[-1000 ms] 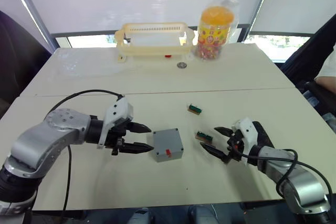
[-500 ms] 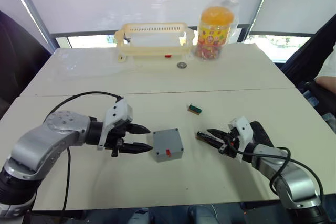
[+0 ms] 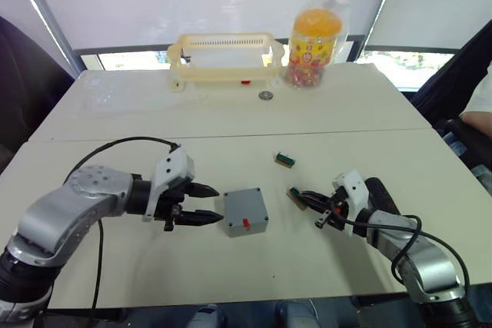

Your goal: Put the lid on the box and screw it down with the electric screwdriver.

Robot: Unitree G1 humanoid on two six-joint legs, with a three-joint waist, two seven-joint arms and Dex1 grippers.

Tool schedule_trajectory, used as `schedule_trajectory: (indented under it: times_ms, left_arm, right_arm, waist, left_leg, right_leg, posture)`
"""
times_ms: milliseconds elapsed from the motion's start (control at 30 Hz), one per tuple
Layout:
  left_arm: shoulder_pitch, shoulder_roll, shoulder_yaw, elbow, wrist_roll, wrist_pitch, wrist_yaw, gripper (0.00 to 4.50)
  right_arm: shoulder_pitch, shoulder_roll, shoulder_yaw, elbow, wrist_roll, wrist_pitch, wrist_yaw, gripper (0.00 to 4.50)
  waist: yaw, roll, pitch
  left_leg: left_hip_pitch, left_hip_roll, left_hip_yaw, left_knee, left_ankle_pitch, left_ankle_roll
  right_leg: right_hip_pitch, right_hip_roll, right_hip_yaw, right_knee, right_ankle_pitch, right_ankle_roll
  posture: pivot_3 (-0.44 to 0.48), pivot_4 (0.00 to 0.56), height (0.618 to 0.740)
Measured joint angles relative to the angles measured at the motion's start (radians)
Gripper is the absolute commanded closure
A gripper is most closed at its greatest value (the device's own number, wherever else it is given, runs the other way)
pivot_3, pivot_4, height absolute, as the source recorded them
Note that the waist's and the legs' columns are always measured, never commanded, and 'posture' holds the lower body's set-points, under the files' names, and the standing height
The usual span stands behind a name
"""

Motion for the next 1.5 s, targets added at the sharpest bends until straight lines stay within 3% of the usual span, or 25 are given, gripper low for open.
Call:
schedule_trajectory:
  times_ms: [433,967,1200,1500]
  left_arm:
    - [0.000,0.000,-0.021,0.006,0.014,-0.025,-0.002,1.87]
    - [0.001,0.006,-0.025,0.046,0.014,-0.046,-0.035,1.87]
    - [0.004,0.054,-0.009,0.050,0.012,-0.046,-0.060,1.87]
    - [0.047,0.064,0.021,0.056,0.014,-0.047,-0.039,1.87]
  right_arm:
    - [0.001,0.000,-0.014,-0.004,0.010,-0.002,-0.001,4.49]
    - [-0.062,-0.002,-0.072,-0.193,0.138,0.126,-0.019,4.49]
    - [-0.191,0.026,0.070,-0.243,0.168,0.189,-0.017,4.49]
    - [-0.239,0.036,0.176,-0.143,0.108,0.160,0.013,4.49]
  waist:
    - [0.000,0.000,0.000]
    - [-0.003,0.000,0.000]
    - [0.001,0.000,0.000]
    - [-0.001,0.001,0.000]
  left_leg:
    - [0.000,0.000,0.000,0.000,0.000,0.000]
    - [0.000,0.000,0.000,0.000,0.000,0.000]
    - [0.000,0.003,0.000,0.000,0.000,0.000]
    - [0.000,0.003,0.001,0.000,0.000,0.000]
  right_leg:
    - [0.000,0.000,0.000,0.000,0.000,0.000]
    - [0.000,0.000,0.000,0.000,0.000,0.000]
    - [0.000,0.003,0.000,0.000,0.000,-0.001]
    - [-0.001,0.003,0.000,0.000,0.001,-0.001]
  posture:
    - [0.000,0.150,0.740]
    - [0.000,0.150,0.740]
    - [0.000,0.150,0.740]
    - [0.000,0.150,0.740]
